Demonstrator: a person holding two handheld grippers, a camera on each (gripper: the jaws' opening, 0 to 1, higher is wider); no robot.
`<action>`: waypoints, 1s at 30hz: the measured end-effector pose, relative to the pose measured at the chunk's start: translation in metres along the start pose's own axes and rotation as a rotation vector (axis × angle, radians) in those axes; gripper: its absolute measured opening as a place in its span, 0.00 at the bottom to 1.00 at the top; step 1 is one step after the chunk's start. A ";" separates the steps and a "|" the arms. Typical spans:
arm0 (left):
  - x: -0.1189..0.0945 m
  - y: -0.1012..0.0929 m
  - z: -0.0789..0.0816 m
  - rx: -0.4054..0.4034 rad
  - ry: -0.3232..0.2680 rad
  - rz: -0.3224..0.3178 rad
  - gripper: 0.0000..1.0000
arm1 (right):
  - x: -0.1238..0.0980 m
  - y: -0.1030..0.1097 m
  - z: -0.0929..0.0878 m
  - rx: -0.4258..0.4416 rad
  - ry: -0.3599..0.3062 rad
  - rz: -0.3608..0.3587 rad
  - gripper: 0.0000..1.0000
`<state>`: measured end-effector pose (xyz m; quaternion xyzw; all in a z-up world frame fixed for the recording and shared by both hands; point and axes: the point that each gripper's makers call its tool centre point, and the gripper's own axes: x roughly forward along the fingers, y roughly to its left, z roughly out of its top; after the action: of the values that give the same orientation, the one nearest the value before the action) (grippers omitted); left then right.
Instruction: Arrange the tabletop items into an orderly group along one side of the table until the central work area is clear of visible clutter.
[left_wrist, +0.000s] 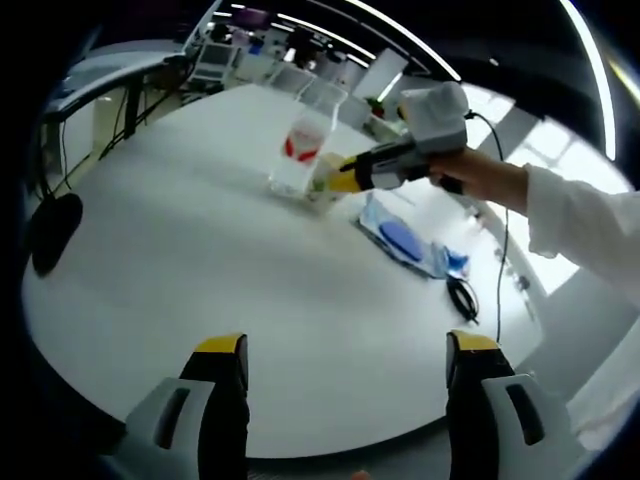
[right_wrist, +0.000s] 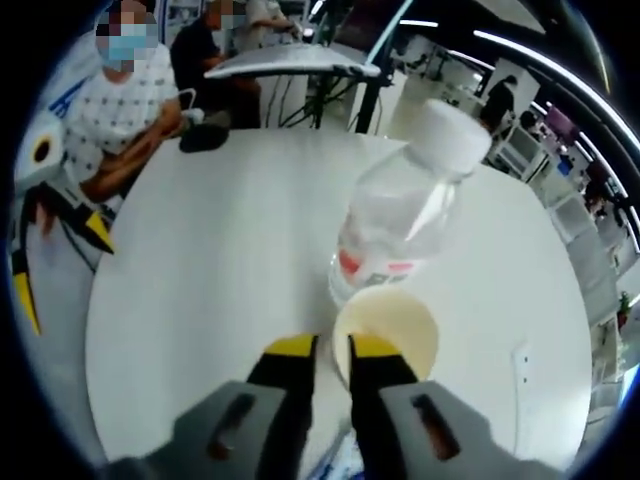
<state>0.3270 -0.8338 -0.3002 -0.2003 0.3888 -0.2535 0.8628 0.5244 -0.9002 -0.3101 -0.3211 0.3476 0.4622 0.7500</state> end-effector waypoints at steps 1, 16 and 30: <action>0.000 0.000 0.000 0.000 0.000 0.000 0.78 | -0.001 0.000 0.000 0.000 -0.001 -0.002 0.12; 0.000 0.000 -0.001 0.005 0.004 0.002 0.78 | -0.006 -0.006 -0.008 -0.045 0.017 -0.015 0.07; 0.000 0.001 0.000 -0.004 -0.002 0.005 0.78 | -0.002 -0.011 -0.011 -0.077 0.017 -0.008 0.00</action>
<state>0.3270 -0.8328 -0.3003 -0.2014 0.3888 -0.2506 0.8634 0.5316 -0.9143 -0.3133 -0.3552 0.3343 0.4695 0.7360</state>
